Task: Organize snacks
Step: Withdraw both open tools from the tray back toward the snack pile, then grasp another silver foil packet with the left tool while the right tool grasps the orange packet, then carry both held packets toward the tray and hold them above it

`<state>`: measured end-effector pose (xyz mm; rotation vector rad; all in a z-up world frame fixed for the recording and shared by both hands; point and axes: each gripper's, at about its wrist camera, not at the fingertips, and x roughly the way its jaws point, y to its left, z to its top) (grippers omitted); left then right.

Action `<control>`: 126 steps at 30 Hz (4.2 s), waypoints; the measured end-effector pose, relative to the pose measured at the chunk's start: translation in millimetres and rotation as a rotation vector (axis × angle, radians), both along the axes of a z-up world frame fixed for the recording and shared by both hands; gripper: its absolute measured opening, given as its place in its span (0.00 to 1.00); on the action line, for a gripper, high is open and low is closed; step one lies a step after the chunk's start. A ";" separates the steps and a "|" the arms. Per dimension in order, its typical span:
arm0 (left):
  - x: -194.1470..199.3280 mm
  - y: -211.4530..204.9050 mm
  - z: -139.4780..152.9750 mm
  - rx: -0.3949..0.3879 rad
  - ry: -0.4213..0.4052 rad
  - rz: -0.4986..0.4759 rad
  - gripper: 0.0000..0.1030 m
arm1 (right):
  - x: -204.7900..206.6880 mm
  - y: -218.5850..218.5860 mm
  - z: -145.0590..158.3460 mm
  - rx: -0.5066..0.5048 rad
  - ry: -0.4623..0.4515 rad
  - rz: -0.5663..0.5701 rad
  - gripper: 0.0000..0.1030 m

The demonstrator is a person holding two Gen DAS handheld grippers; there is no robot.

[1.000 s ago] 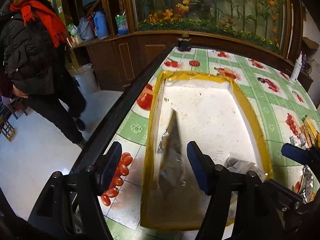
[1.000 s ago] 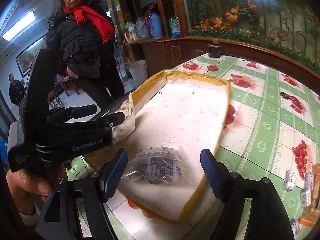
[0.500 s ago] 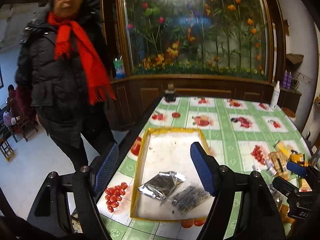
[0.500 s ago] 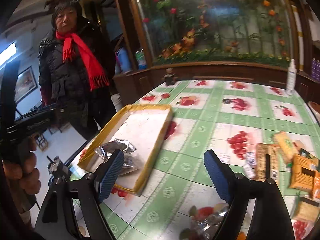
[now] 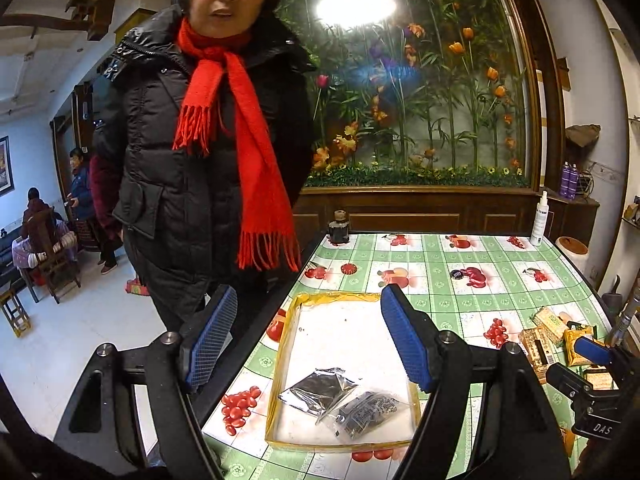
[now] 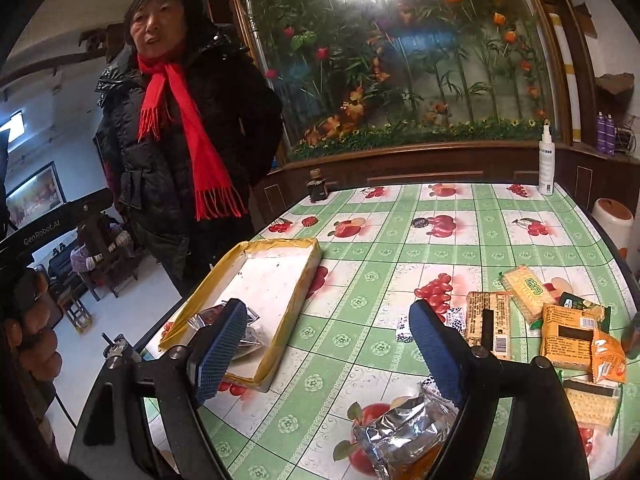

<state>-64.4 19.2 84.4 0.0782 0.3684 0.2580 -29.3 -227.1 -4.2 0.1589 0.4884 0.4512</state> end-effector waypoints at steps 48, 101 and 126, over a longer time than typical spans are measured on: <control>74.6 -185.1 -171.5 -0.034 0.635 -0.627 0.78 | -25.5 -52.6 -114.9 -0.311 0.274 0.083 0.83; 43.2 -106.0 -85.5 -0.020 0.279 -0.302 0.56 | -42.2 -82.5 -51.9 -0.029 0.216 0.019 0.39; 32.6 -76.6 -70.7 -0.061 0.226 -0.245 0.56 | -42.2 -38.6 -26.9 -0.046 0.153 0.096 0.39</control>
